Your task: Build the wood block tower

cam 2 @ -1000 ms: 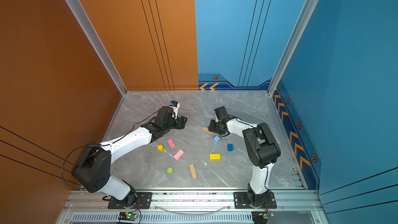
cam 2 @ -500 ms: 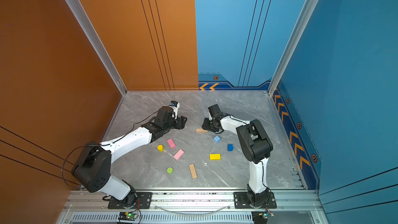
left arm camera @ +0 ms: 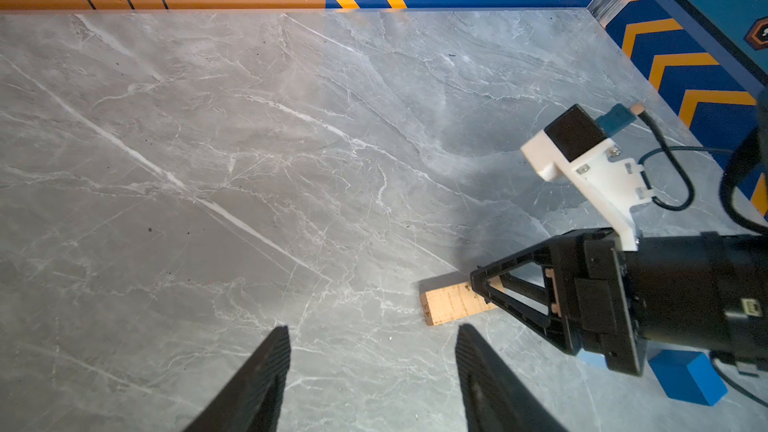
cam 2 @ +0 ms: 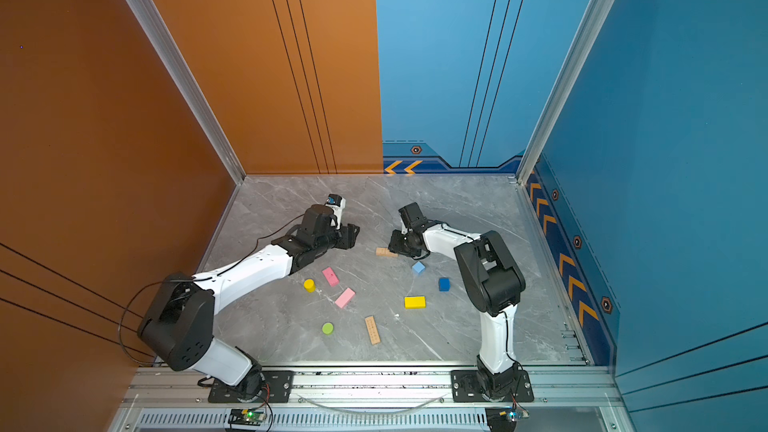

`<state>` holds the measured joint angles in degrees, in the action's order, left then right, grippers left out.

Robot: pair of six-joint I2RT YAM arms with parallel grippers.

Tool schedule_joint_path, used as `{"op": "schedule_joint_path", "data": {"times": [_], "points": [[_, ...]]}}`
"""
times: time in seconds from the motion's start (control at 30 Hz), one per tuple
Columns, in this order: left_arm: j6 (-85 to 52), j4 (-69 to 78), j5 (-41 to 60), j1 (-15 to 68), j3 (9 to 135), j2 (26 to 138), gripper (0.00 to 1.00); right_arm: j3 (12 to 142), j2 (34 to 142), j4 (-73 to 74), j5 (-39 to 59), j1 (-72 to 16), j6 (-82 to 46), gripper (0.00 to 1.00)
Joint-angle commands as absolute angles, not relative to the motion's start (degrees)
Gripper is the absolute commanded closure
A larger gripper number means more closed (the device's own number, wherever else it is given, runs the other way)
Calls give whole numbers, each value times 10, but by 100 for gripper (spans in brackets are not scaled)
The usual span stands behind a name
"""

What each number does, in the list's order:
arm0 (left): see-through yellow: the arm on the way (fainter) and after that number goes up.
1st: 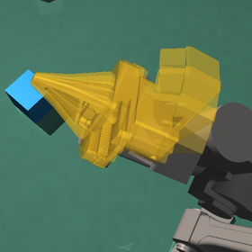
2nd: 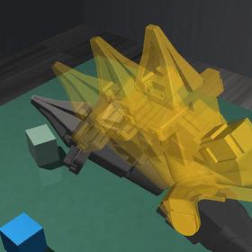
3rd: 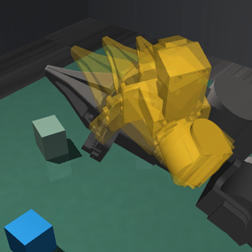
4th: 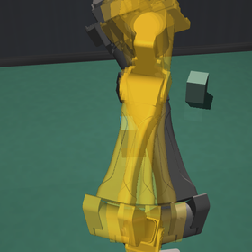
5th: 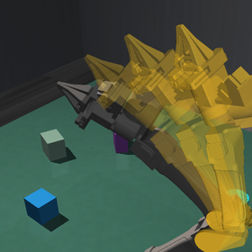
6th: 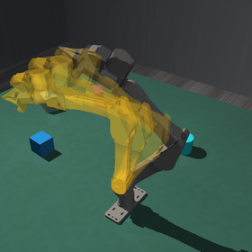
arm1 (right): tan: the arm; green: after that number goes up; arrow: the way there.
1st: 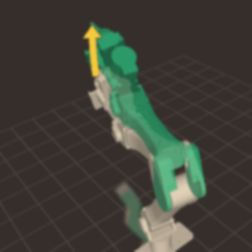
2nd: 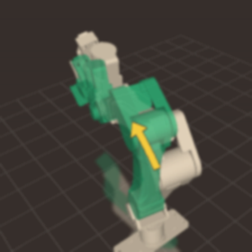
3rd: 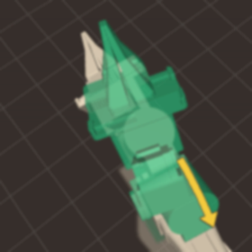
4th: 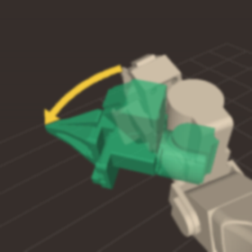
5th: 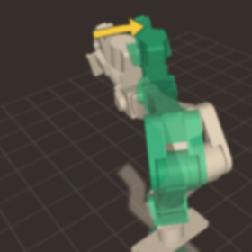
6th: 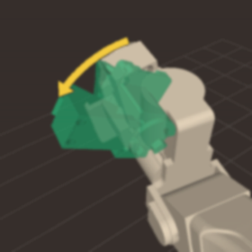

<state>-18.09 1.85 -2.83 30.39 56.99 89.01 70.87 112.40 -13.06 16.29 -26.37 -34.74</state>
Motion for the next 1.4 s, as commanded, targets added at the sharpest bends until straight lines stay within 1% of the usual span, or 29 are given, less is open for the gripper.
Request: {"op": "schedule_joint_path", "data": {"times": [0.0, 0.07, 0.27, 0.4, 0.57, 0.7, 0.8, 0.97, 1.13, 1.37], "points": [[-185, 9, -20, 301, 586, 891, 35, 720, 1109, -158, 147, -268, -345, 51], [-185, 8, -20, 301, 586, 890, 35, 728, 1103, -163, 146, -269, -341, 42], [-183, 5, -22, 300, 586, 879, 35, 740, 1055, -194, 120, -281, -325, 37], [-183, 4, -29, 299, 579, 862, 35, 726, 989, -230, 73, -312, -308, 38], [-182, 1, -37, 298, 564, 836, 34, 696, 916, -298, 15, -380, -284, 41], [-181, -1, -47, 296, 553, 815, 34, 670, 886, -352, 5, -450, -277, 45], [-181, -5, -56, 295, 547, 802, 34, 659, 877, -391, -19, -505, -277, 47], [-180, -8, -67, 294, 536, 784, 34, 631, 867, -408, -37, -576, -301, 47], [-180, -13, -74, 293, 529, 772, 34, 611, 880, -400, -27, -617, -317, 46], [-182, -15, -76, 291, 525, 762, 34, 603, 927, -375, -6, -645, -321, 43]]}}
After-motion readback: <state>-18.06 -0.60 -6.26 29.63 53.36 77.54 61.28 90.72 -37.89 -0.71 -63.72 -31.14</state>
